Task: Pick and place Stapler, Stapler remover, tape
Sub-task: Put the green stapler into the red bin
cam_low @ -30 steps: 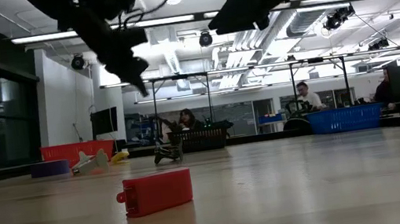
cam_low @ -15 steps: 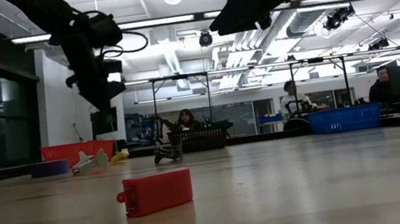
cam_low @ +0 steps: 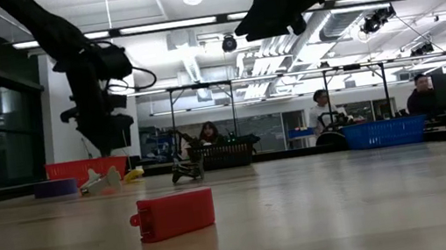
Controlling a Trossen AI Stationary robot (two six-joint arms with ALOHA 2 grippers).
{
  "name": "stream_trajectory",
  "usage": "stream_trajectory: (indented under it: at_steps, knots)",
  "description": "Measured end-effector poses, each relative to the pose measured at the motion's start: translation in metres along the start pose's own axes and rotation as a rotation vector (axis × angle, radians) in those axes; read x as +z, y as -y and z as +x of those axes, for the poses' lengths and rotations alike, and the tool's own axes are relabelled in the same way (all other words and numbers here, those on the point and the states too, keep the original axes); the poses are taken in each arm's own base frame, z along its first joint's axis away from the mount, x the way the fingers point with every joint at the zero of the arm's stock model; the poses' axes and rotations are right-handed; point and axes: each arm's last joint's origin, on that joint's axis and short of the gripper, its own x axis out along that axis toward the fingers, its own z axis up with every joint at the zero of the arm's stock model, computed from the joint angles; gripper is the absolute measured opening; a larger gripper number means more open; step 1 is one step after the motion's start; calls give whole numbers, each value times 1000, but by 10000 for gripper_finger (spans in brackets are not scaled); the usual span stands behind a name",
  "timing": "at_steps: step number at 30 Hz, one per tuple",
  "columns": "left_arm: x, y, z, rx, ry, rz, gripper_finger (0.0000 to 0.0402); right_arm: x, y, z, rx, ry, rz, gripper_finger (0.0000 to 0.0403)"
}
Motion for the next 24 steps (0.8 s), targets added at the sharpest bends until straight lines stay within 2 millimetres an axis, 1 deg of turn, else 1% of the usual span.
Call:
stream_trajectory:
  at_steps: [7, 11, 15, 24]
  knots:
    - [-2, 5, 15, 40, -41, 15, 65, 0, 0, 0, 2, -3, 0, 216]
    - [-4, 8, 23, 57, -66, 26, 74, -1, 0, 0, 9, -11, 5, 216]
    - [-5, 8, 26, 66, -79, 4, 95, -3, 0, 0, 8, -33, 20, 216]
    - [-9, 7, 26, 128, -106, 24, 154, -5, 0, 0, 11, -50, 16, 214]
